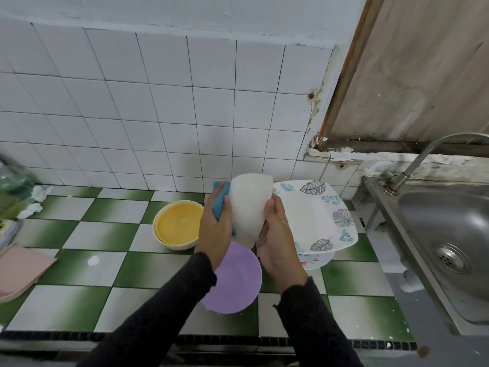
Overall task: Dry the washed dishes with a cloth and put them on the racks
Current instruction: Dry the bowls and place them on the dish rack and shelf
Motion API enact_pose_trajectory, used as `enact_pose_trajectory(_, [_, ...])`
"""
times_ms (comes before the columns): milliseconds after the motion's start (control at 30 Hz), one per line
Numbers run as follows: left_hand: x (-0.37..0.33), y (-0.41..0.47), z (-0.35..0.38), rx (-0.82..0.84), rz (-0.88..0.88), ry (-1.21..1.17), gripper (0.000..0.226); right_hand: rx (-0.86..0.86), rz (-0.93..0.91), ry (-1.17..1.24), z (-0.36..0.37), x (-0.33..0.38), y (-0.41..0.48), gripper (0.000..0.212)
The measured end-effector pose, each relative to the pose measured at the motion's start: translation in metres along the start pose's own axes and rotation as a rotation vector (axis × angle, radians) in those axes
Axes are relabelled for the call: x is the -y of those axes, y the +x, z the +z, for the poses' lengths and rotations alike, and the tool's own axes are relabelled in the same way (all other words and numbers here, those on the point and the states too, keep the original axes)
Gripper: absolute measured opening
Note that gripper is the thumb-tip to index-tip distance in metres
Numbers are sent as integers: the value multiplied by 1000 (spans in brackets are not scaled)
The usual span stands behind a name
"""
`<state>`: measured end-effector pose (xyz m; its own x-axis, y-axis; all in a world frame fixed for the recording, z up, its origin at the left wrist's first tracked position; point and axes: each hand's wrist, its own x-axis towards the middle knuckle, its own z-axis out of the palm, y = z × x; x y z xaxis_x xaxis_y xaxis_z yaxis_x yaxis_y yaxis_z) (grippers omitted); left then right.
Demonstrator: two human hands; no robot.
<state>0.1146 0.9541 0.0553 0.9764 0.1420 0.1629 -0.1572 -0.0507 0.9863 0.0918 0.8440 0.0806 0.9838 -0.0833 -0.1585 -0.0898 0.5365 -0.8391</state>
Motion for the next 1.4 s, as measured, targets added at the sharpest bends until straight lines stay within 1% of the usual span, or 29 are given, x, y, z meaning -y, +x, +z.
enact_pose_trajectory(133, [1, -3, -1, 77, 307, 265, 53, -30, 16, -61, -8, 4, 4, 30])
enact_pose_trajectory(233, [-6, 12, -7, 196, 597, 579, 47, -12, -8, -235, -12, 9, 4, 29])
enact_pose_trajectory(267, [-8, 17, -8, 247, 636, 640, 45, -11, -27, -314, -13, 9, 5, 29])
enact_pose_trajectory(300, [-11, 23, -9, 299, 609, 645, 42, -5, -47, -392, -15, 10, 4, 30])
enact_pose_trajectory(333, [-15, 27, -11, 342, 521, 589, 40, 6, -58, -445, -17, 12, 5, 32])
enact_pose_trajectory(367, [-19, 32, -11, 363, 397, 486, 36, 22, -54, -469, -21, 13, 6, 33])
enact_pose_trajectory(433, [-26, 40, -15, 349, 76, 210, 26, 21, -30, -438, -26, 20, 6, 34])
enact_pose_trajectory(500, [-24, 46, -19, 324, -218, -21, 21, -16, -13, -329, -31, 28, 6, 34])
enact_pose_trajectory(533, [-19, 48, -21, 302, -311, -95, 24, -45, -7, -247, -32, 30, 6, 34])
enact_pose_trajectory(600, [-9, 46, -24, 218, -444, -224, 32, -126, 44, -36, -34, 26, 7, 32])
enact_pose_trajectory(667, [4, 43, -25, 120, -544, -317, 36, -240, 173, 207, -36, 18, 10, 28])
enact_pose_trajectory(733, [14, 37, -23, 46, -562, -351, 39, -327, 264, 369, -32, 12, 11, 25])
enact_pose_trajectory(800, [16, 29, -13, -49, -429, -310, 38, -307, 279, 473, -29, 8, 10, 28])
enact_pose_trajectory(833, [14, 24, -6, -128, -336, -252, 35, -285, 244, 465, -24, 6, 6, 30])
enact_pose_trajectory(867, [11, 18, 0, -204, -241, -184, 33, -258, 197, 407, -26, 2, 4, 29])
enact_pose_trajectory(900, [6, 10, 7, -246, -146, -131, 34, -204, 166, 401, -29, -2, 6, 26])
enact_pose_trajectory(933, [3, 3, 11, -258, -47, -80, 37, -145, 151, 374, -29, -2, 7, 30])
enact_pose_trajectory(967, [6, -1, 13, -250, 63, -15, 41, -160, 170, 368, -31, -2, 13, 45])
enact_pose_trajectory(1000, [10, -5, 13, -227, 163, 65, 46, -201, 170, 461, -31, -3, 16, 52])
enact_pose_trajectory(1033, [13, -6, 11, -194, 250, 159, 51, -230, 135, 592, -31, -4, 18, 47])
enact_pose_trajectory(1067, [18, -6, 10, -158, 323, 255, 54, -251, 169, 754, -30, -1, 23, 38])
enact_pose_trajectory(1100, [23, -5, 8, -124, 386, 351, 56, -252, 171, 841, -29, 0, 28, 35])
enact_pose_trajectory(1133, [27, -6, 7, -98, 454, 443, 55, -242, 151, 874, -26, 2, 30, 36])
enact_pose_trajectory(1233, [35, -2, 3, 17, 772, 740, 57, -251, 116, 857, -23, 9, 36, 38])
enact_pose_trajectory(1300, [36, 3, -3, 98, 946, 893, 59, -234, 130, 811, -20, 15, 35, 35])
enact_pose_trajectory(1333, [35, 7, -6, 125, 996, 926, 59, -226, 147, 791, -19, 19, 34, 31])
enact_pose_trajectory(1400, [30, 15, -9, 145, 1039, 927, 54, -207, 192, 758, -15, 23, 30, 25])
